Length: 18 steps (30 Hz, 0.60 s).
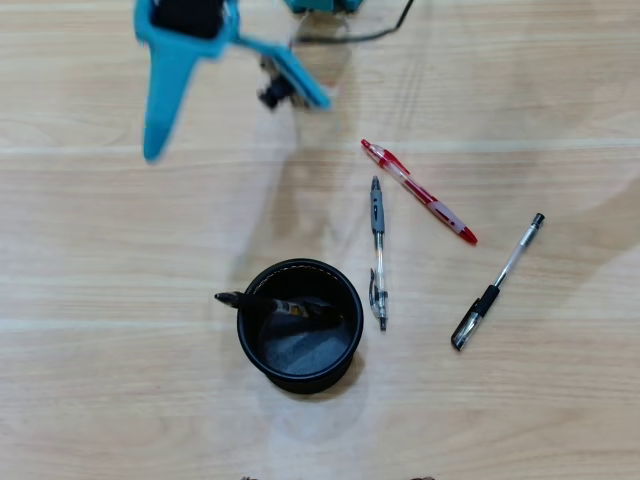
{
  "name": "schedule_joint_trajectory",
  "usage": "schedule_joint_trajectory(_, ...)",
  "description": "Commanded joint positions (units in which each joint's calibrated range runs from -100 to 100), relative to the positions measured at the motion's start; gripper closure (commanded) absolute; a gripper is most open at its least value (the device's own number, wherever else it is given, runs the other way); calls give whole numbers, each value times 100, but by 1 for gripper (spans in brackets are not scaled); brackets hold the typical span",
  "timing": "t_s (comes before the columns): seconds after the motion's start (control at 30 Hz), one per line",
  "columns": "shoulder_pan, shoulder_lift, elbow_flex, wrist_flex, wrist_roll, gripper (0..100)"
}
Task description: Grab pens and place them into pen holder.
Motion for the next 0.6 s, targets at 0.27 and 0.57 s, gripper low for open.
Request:
schedule_joint_trajectory(0.27, -1589, -1248, 1946, 2921, -4452, 89)
schedule_joint_trajectory(0.57, -2662, -639, 4255, 1623, -4556, 89)
